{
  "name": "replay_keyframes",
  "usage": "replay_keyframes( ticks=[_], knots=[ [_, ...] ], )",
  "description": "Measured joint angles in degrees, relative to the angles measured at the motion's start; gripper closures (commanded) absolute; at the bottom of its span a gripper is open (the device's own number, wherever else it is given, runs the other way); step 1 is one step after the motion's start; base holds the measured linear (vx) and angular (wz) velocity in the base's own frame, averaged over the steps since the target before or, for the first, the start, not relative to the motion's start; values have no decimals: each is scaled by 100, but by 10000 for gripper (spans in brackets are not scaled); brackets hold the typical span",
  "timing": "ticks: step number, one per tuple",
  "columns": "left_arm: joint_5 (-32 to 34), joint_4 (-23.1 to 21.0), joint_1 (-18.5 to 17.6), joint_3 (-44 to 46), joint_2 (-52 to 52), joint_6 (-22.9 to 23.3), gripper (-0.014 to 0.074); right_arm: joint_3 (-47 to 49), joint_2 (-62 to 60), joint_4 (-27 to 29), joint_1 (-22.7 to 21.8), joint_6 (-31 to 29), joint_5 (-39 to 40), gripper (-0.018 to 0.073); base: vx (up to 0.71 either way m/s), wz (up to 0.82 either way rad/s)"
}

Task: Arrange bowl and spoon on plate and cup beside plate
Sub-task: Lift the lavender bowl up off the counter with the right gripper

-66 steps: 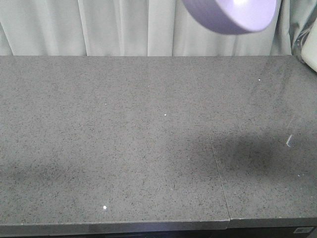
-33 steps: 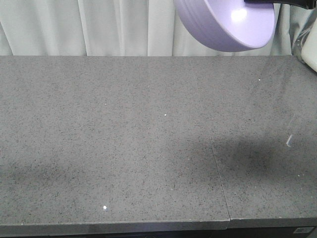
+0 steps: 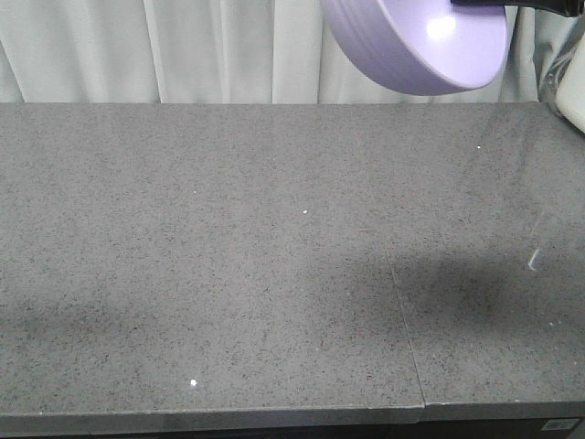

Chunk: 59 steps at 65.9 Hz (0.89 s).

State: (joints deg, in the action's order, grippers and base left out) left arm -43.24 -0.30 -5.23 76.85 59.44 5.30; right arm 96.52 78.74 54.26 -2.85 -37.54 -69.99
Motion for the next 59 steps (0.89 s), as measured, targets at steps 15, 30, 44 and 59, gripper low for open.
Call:
replay_keyframes(
  ticks=[15,30,44,59],
  knots=[
    [-4,0,0,0,0,0,603,0,0,0,0,0,0,561,0,0],
    [-4,0,0,0,0,0,603,0,0,0,0,0,0,561,0,0],
    [-4,0,0,0,0,0,603,0,0,0,0,0,0,561,0,0],
    [-4,0,0,0,0,0,603,0,0,0,0,0,0,561,0,0]
  ],
)
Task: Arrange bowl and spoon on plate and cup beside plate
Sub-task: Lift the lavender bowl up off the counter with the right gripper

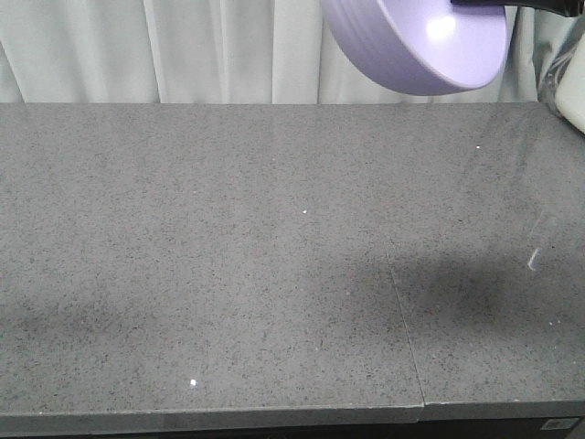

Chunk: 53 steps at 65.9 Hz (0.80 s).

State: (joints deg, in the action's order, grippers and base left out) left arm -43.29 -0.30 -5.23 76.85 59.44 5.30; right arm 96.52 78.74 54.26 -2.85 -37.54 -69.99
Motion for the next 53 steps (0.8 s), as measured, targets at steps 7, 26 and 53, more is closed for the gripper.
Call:
replay_keyframes(
  ticks=[7,26,53],
  knots=[
    [0,0,0,0,0,0,603,0,0,0,0,0,0,561,0,0],
    [0,0,0,0,0,0,603,0,0,0,0,0,0,561,0,-1],
    [0,0,0,0,0,0,603,0,0,0,0,0,0,561,-1,-3]
  ],
)
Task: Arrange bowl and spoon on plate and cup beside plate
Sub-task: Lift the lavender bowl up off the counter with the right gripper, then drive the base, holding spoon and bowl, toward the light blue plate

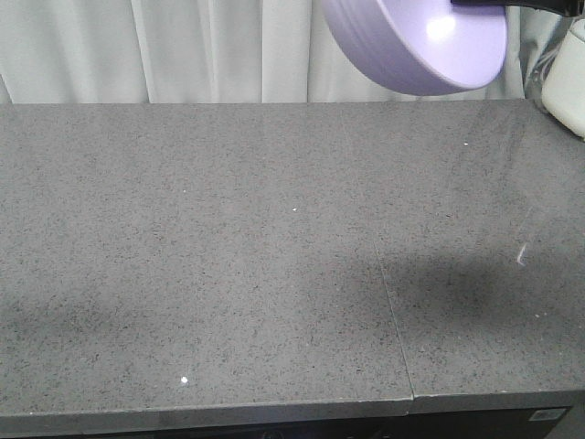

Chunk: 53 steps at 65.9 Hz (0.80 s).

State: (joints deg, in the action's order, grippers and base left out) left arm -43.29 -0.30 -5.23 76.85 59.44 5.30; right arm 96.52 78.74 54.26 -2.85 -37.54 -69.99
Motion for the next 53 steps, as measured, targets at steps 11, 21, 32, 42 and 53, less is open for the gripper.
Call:
replay_keyframes(
  ticks=[11,21,32,42,53],
  knots=[
    [0,0,0,0,0,0,603,0,0,0,0,0,0,561,-1,-4],
    [0,0,0,0,0,0,603,0,0,0,0,0,0,561,-1,-6],
    [0,0,0,0,0,0,603,0,0,0,0,0,0,561,-1,-9],
    [0,0,0,0,0,0,603,0,0,0,0,0,0,561,-1,-11],
    [0,0,0,0,0,0,603,0,0,0,0,0,0,561,-1,-11]
  ],
)
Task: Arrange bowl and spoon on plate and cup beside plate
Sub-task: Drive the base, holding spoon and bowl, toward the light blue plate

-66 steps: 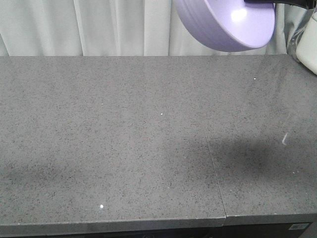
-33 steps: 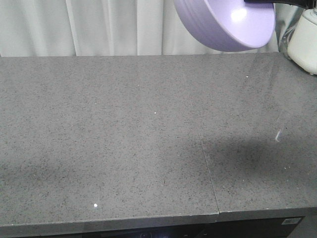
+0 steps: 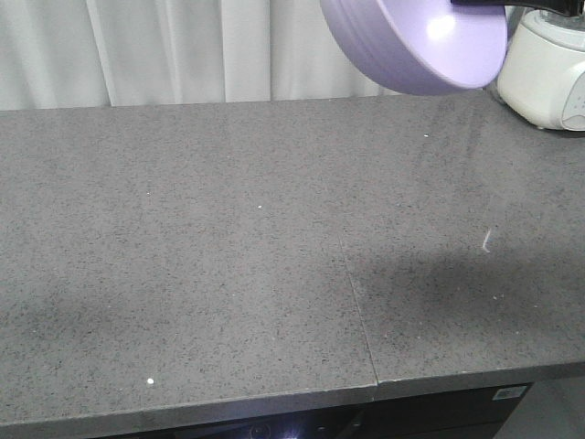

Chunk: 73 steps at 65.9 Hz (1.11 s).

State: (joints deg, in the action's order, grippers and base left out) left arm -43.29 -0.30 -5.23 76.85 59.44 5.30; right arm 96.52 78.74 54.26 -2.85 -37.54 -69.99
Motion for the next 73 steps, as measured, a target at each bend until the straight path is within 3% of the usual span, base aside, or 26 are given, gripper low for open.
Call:
replay_keyframes(
  ticks=[73],
  knots=[
    [0,0,0,0,0,0,603,0,0,0,0,0,0,561,-2,-17]
  ],
)
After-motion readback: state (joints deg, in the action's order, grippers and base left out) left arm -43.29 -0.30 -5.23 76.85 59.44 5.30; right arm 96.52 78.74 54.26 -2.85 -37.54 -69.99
